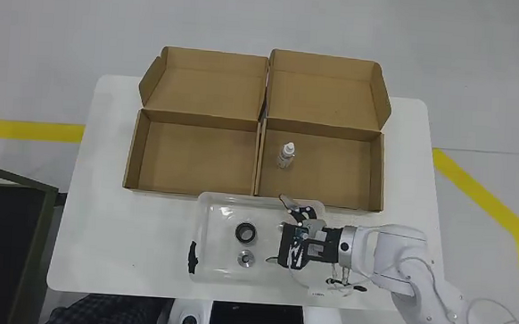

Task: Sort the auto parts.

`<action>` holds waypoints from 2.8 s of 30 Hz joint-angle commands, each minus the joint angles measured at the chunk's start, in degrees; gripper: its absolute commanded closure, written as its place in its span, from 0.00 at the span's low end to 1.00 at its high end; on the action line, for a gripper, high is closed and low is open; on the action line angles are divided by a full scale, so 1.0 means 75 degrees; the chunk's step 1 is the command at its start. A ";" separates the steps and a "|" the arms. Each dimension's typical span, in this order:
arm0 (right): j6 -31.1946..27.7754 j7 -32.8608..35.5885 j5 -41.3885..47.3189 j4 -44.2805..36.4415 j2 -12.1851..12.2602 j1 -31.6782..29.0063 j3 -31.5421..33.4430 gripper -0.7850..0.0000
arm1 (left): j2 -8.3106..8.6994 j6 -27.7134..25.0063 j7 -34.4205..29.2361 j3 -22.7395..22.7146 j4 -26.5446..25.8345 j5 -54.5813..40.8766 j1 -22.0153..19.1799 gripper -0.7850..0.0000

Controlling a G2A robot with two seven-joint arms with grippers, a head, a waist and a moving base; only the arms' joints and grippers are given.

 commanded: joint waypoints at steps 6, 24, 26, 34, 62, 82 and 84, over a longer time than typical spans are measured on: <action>0.0154 0.0152 -0.0143 0.0157 0.0025 -0.0095 -0.0055 0.00 | 0.0000 0.0000 0.0000 0.0000 0.0000 0.0000 0.0000 0.00; 0.0399 0.0661 0.0266 0.0541 0.0084 -0.0194 -0.0117 0.15 | 0.0000 0.0000 0.0000 0.0000 0.0000 0.0000 0.0000 0.00; 0.0392 0.0682 0.0273 0.0632 0.0082 -0.0140 -0.0158 0.16 | 0.0000 0.0000 0.0000 0.0000 0.0000 0.0000 0.0000 0.00; 0.0386 0.0841 0.0188 0.1030 0.0073 0.0151 -0.0327 0.24 | 0.0000 0.0000 0.0000 0.0000 0.0000 0.0000 0.0000 0.00; 0.0818 0.1255 -0.0674 0.1242 0.0031 0.0581 -0.0816 0.65 | 0.0000 0.0000 0.0000 0.0000 0.0000 0.0000 0.0000 0.00; 0.0506 0.1159 0.0160 0.0735 0.0028 0.0706 -0.0862 1.00 | 0.0000 0.0000 0.0000 0.0000 0.0000 0.0000 0.0000 0.00; 0.0409 0.1092 0.0374 0.0619 0.0039 0.0713 -0.0808 1.00 | 0.0000 0.0000 0.0000 0.0000 0.0000 0.0000 0.0000 0.00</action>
